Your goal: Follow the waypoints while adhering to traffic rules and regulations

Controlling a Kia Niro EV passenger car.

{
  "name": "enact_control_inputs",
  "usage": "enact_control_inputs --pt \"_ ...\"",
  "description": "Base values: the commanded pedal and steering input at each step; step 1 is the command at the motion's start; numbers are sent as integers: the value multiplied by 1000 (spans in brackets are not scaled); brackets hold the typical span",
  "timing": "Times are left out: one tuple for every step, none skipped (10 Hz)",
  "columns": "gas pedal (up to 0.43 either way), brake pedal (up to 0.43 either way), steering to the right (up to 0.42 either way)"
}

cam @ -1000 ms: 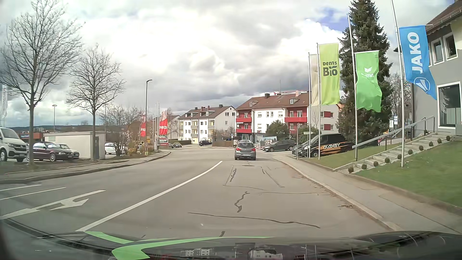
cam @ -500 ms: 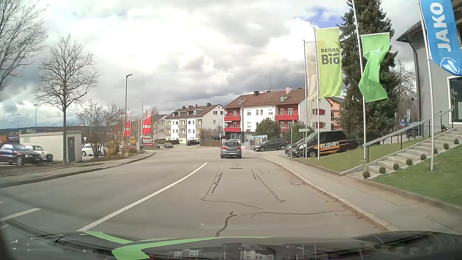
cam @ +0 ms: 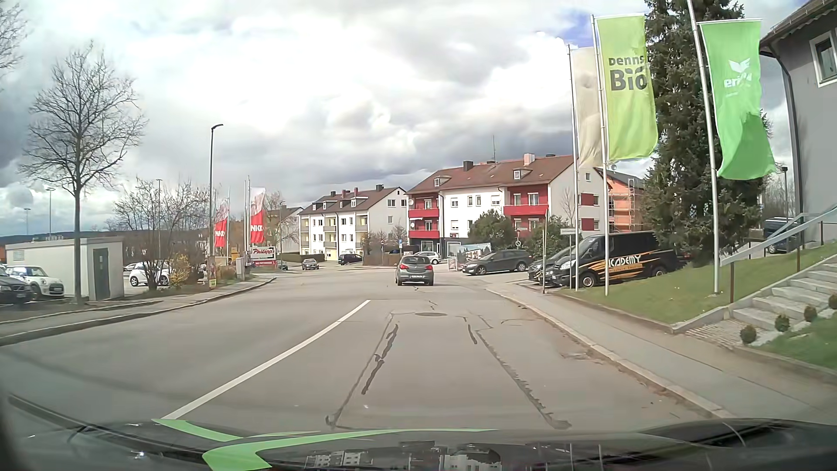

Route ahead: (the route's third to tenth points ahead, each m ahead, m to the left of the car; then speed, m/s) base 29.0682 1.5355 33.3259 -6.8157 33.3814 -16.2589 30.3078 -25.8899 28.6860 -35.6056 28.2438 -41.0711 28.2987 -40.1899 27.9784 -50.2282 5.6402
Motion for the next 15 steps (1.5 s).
enact_control_inputs --pt "0 0 -15" --pt "0 0 -10" --pt "0 0 -7" --pt "0 0 -7" --pt "0 24 -6" --pt "0 55 -7" --pt "0 91 -9" --pt "0 122 -12" --pt "0 134 -14" --pt "0 146 -14" --pt "0 152 -14" --pt "0 165 -15" --pt "0 171 -15" --pt "0 177 -15" --pt "0 177 -15"
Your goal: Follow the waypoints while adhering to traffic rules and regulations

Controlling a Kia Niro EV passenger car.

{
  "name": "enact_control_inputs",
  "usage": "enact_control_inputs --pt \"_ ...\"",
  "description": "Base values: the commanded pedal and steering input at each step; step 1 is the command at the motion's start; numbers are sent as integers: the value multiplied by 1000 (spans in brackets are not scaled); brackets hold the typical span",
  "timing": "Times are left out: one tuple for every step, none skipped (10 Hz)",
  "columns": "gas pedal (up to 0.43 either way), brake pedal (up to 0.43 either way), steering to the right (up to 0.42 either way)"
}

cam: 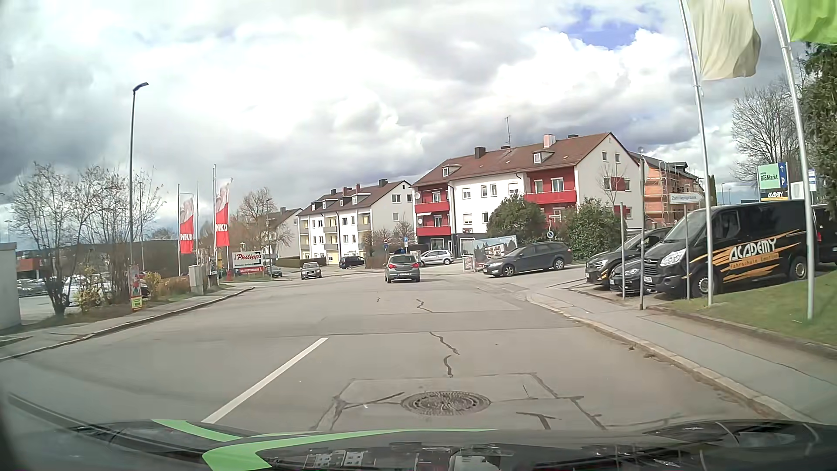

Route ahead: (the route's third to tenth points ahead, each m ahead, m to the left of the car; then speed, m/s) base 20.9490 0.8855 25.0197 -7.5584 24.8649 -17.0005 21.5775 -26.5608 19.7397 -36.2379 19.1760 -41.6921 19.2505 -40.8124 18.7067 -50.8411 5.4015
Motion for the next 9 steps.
enact_control_inputs --pt "0 177 -14" --pt "0 177 -14" --pt "0 177 -14" --pt "0 177 -12" --pt "0 177 -12" --pt "0 177 -12" --pt "0 183 -12" --pt "0 183 -11" --pt "0 183 -10"
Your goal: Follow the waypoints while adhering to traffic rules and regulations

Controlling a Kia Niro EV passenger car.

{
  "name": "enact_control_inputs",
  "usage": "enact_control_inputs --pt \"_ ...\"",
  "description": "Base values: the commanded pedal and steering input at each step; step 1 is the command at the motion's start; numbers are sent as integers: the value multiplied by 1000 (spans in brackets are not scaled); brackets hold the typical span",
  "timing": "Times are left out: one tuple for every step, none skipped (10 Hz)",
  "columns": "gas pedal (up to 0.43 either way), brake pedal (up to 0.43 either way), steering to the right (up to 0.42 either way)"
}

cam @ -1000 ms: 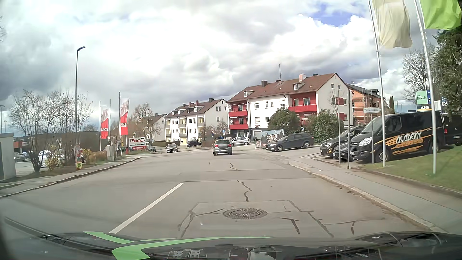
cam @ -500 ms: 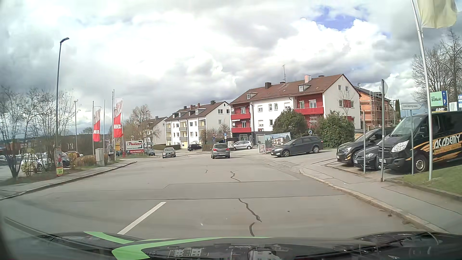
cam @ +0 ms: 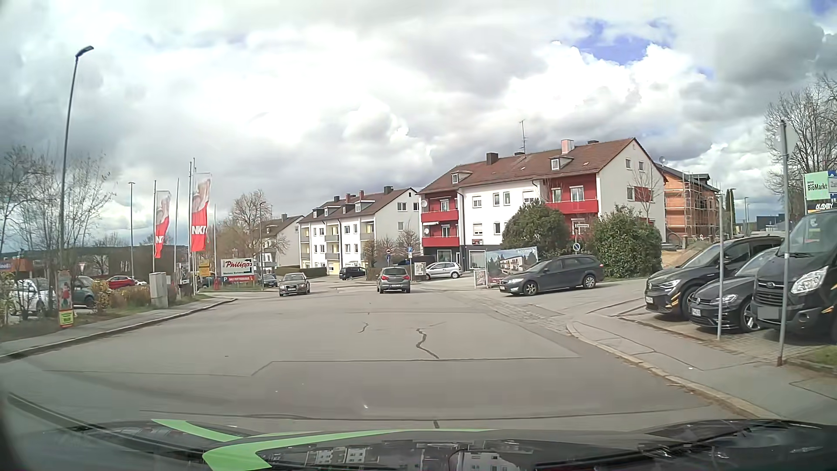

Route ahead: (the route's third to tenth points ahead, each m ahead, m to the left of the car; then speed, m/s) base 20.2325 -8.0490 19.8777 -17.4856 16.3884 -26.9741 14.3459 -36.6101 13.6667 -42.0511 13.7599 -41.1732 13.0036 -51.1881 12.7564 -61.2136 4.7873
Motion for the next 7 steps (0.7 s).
enact_control_inputs --pt "0 183 -8" --pt "0 189 -9" --pt "0 195 -8" --pt "0 195 -8" --pt "0 195 -9" --pt "0 189 -8" --pt "0 189 -8"
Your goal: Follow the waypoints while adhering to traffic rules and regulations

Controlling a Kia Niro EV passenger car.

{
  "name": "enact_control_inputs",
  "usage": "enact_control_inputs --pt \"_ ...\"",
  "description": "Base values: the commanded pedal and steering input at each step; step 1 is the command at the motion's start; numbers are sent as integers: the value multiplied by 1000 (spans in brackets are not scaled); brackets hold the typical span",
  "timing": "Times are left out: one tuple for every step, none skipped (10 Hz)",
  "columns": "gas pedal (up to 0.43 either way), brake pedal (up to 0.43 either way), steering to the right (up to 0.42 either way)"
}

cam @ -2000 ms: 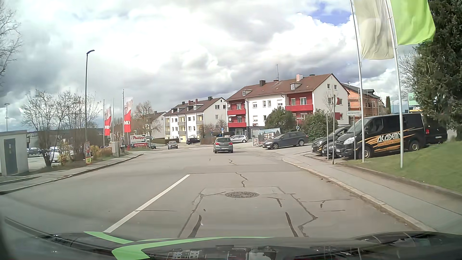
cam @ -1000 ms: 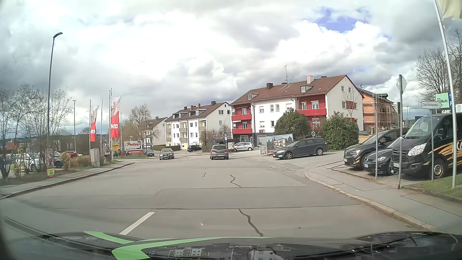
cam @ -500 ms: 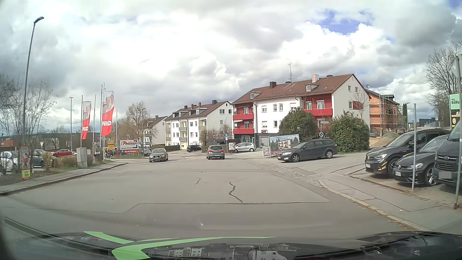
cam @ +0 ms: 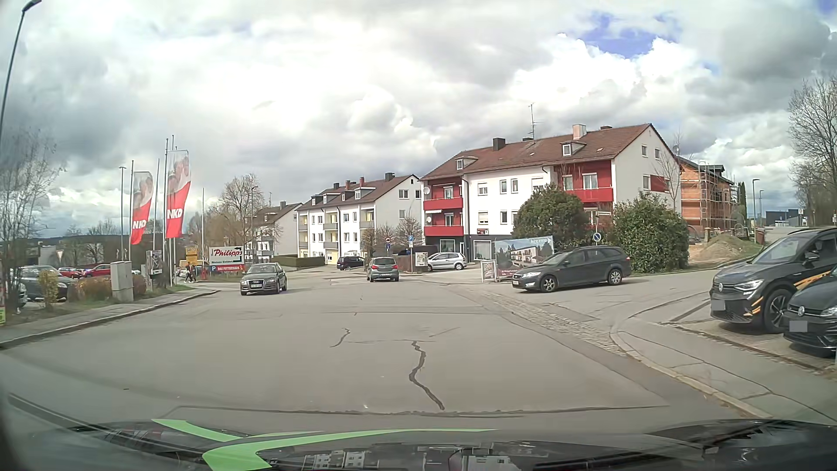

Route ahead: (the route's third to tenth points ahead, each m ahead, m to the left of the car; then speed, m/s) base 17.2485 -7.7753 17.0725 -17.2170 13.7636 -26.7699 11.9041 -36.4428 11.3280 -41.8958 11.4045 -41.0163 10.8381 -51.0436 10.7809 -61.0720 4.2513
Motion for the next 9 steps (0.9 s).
enact_control_inputs --pt "0 189 -9" --pt "0 189 -8" --pt "0 195 -8" --pt "0 195 -7" --pt "0 195 -7" --pt "0 201 -5" --pt "0 207 -3" --pt "0 207 -1" --pt "0 213 1"
